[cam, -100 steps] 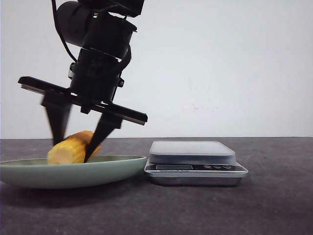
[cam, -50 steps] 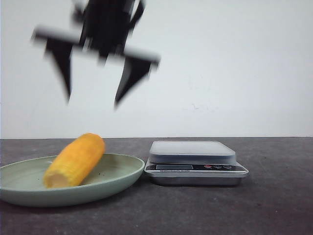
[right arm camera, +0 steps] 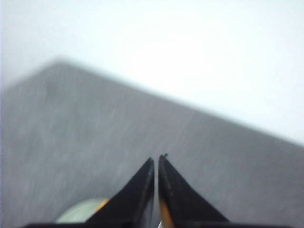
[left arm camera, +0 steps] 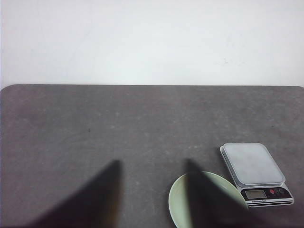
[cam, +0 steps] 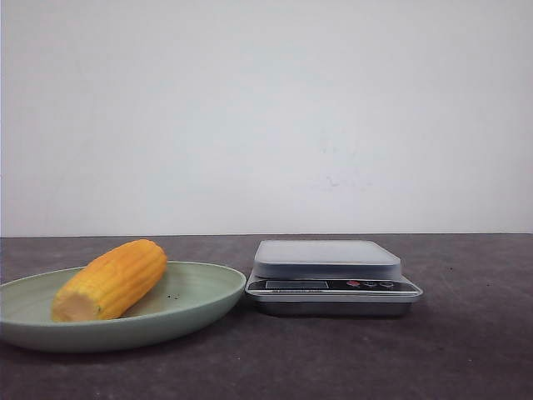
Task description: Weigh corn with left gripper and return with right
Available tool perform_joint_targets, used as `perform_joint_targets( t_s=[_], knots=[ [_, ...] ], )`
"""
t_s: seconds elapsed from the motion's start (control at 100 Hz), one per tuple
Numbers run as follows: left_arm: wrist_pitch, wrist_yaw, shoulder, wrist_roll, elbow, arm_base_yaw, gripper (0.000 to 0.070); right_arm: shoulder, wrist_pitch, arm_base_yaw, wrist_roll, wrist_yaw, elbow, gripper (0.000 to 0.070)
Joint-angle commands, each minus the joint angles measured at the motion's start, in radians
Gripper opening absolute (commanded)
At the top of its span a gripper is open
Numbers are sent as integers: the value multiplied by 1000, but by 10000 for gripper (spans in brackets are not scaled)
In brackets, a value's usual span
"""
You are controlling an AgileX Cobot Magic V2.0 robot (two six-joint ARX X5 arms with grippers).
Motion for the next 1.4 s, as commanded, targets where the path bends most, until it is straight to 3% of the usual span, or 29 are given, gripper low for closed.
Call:
perform_joint_targets(
  t_s=[0.0,0.11,0.25,0.97,1.17,1.23,1.39],
  knots=[
    [-47,-3,1,0,8,-6,0,-23,0,60,-13,105,-35,7],
    [-47,-3,1,0,-8,-6,0,-107,4,109,-13,172,-148,7],
    [-47,-3,1,-4,-14,-6,0,-171,-5,128,-13,171,-255,7],
    [-47,-3,1,-3,-12,-6,0,-173,-42,131,-3,176,-258,7],
    [-47,-3,1,-3,-12,-6,0,-214,-232,35,78,165,-262,7],
    [-47,-3,1,-3,-11,-6,0,-239,-227,-25,62,107,-274,6],
    [-47,-3,1,-3,-10,-6,0,-364,5,-260,-79,-245,-406,7]
  ],
)
